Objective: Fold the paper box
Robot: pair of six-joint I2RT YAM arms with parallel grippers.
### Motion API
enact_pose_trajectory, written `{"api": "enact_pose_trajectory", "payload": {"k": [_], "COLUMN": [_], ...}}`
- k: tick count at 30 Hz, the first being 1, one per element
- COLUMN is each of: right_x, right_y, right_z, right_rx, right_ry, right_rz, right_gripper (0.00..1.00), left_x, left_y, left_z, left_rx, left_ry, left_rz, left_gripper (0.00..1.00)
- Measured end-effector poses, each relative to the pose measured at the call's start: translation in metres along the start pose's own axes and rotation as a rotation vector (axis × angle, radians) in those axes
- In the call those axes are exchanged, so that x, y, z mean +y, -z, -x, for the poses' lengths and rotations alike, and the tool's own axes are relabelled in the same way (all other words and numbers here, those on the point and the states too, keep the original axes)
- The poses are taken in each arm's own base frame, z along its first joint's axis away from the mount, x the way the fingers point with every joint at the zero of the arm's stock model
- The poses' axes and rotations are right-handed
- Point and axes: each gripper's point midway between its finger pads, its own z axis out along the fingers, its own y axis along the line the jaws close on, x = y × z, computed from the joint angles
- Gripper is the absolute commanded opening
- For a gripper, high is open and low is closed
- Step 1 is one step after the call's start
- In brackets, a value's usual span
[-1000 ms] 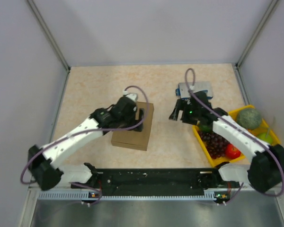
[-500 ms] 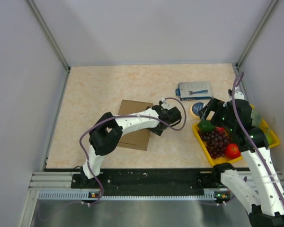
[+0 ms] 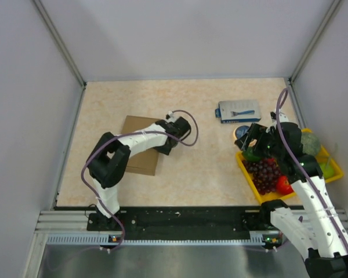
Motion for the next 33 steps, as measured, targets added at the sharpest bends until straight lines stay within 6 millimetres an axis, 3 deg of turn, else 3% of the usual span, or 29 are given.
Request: {"api": "enact_pose_trajectory", "payload": {"k": [10,17,24,28,33], "right_x": [0.004,-0.001,-0.005,-0.004,-0.005], "right_y": [-0.012,-0.024,-0.030,-0.032,-0.032], "right_z": [-0.024,-0.032,-0.037,-0.033,-0.033], "right_rx": [0.097,0.152,0.195,0.200,0.200], "right_ry": [-0.019,-0.022,-0.022,-0.014,-0.010], "right_rz": [0.056,0.041,0.020,0.013,0.004], "right_gripper": [0.84,0.84,0.84,0.84,0.86], "left_x": [0.124,0.193,0.225,0.231,0.230], "left_y": [-0.094,-0.168,-0.203,-0.213,-0.216], "left_z": [0.032,0.101,0.142,0.153,0.156], "left_rx": [0.029,-0.024,-0.082,-0.098,-0.108], "left_ry": [0.038,0.065,0.062,0.024,-0.004], "left_rz": [0.060,0.118,0.137,0.148,0.156], "left_gripper": [0.70,0.70,0.69,0.71,0.82]}}
